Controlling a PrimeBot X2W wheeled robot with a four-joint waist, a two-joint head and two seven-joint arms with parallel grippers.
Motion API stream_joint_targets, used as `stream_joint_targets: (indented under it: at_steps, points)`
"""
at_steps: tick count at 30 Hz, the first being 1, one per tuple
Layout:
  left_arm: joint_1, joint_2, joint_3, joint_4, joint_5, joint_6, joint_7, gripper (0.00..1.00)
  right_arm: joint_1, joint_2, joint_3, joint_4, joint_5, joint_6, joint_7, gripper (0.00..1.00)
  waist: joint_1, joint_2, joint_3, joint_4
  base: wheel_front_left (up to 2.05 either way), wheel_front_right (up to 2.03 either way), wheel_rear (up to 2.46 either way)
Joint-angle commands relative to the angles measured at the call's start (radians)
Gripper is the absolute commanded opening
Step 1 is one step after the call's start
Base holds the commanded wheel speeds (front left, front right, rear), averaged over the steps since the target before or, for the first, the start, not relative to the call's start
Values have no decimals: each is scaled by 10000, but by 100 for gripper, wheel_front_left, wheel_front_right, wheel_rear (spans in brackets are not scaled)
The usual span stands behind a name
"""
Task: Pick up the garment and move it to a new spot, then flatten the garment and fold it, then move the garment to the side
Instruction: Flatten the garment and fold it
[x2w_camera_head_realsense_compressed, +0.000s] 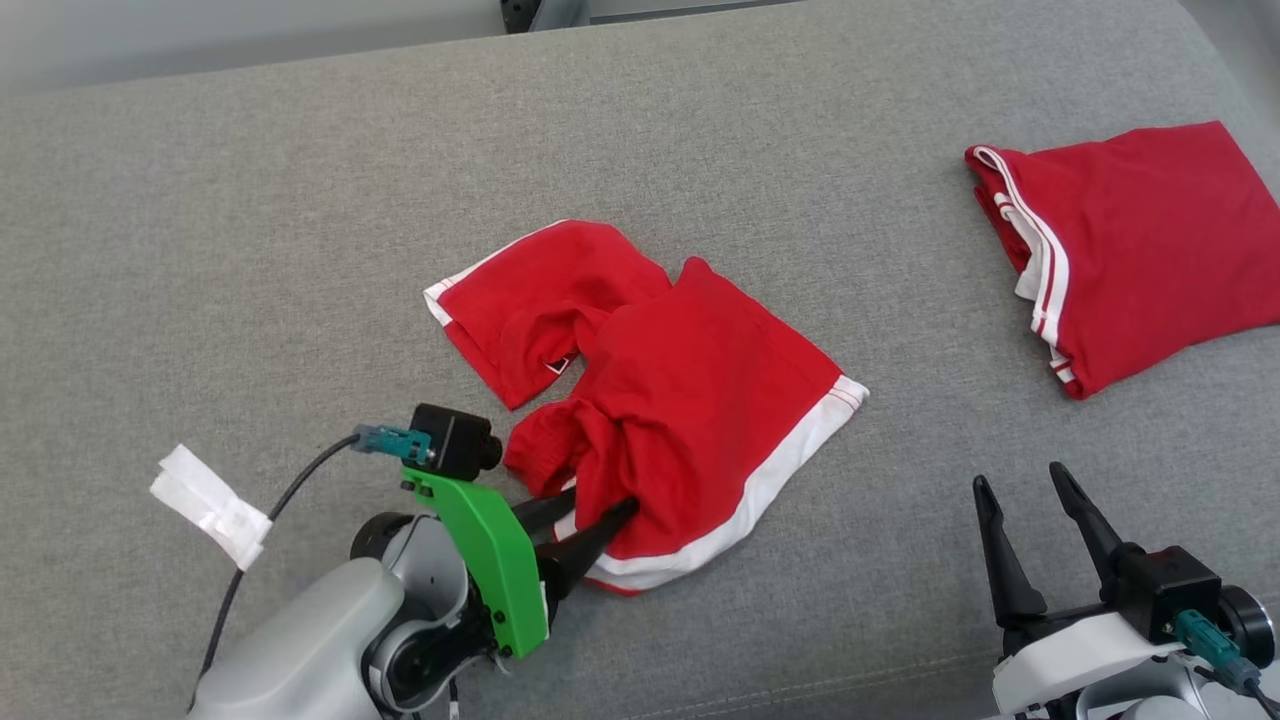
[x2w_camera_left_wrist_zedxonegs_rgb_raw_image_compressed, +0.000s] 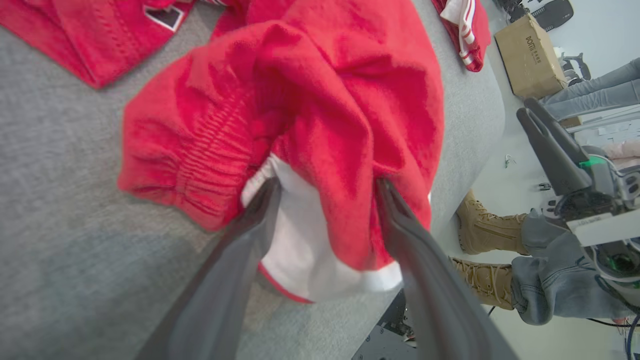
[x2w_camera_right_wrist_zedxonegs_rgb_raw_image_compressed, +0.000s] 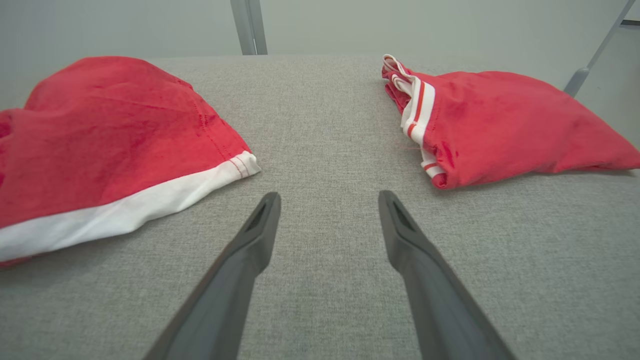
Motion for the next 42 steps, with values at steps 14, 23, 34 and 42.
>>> stream_joint_targets:
  at_steps: [14, 23, 34, 42]
  points:
    - [1770, 555, 409, -575, 1392, 2389, -4361, 0, 543, 160, -222, 21, -8, -15, -24, 100, 0, 0, -649, 849, 0, 0, 0]
    - [2066, 106, -796, -2306, 3476, 5634, -3866, 0, 633, 82, -119, 58, -30, -15, -24, 100, 0, 0, -772, 1575, 0, 0, 0]
    - [-590, -2539, -2799, 223, 4954, 3876, -2112, 0, 182, 184, 313, 276, 44, -15, -24, 100, 0, 0, -483, 1046, 0, 0, 0]
    - [-1372, -3527, -2882, 2807, 4997, 3060, -2188, 100, -15, 321, 311, 370, 109, -15, -24, 100, 0, 0, -74, 345, 0, 0, 0]
